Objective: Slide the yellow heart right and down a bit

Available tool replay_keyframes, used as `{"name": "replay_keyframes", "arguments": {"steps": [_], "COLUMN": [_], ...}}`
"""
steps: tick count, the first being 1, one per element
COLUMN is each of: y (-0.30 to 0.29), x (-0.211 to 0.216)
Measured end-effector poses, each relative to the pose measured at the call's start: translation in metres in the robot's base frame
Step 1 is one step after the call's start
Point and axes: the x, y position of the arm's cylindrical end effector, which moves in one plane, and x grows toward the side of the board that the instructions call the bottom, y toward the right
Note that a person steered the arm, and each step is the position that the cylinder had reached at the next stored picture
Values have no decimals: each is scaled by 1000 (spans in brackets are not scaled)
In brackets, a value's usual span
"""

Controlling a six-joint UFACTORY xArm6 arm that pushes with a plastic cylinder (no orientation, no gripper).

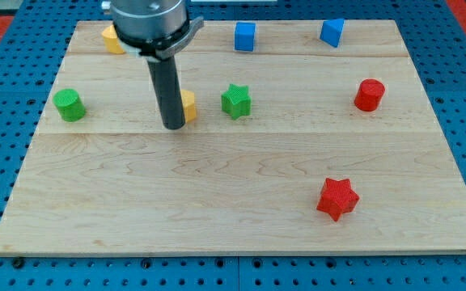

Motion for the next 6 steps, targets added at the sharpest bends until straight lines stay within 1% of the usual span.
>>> {"name": "replay_keyframes", "arguments": {"steps": [1, 2, 3, 4, 5, 6], "y": [-20, -72, -19, -12, -40, -150], "x": [6, -71, -113, -179, -226, -226]}}
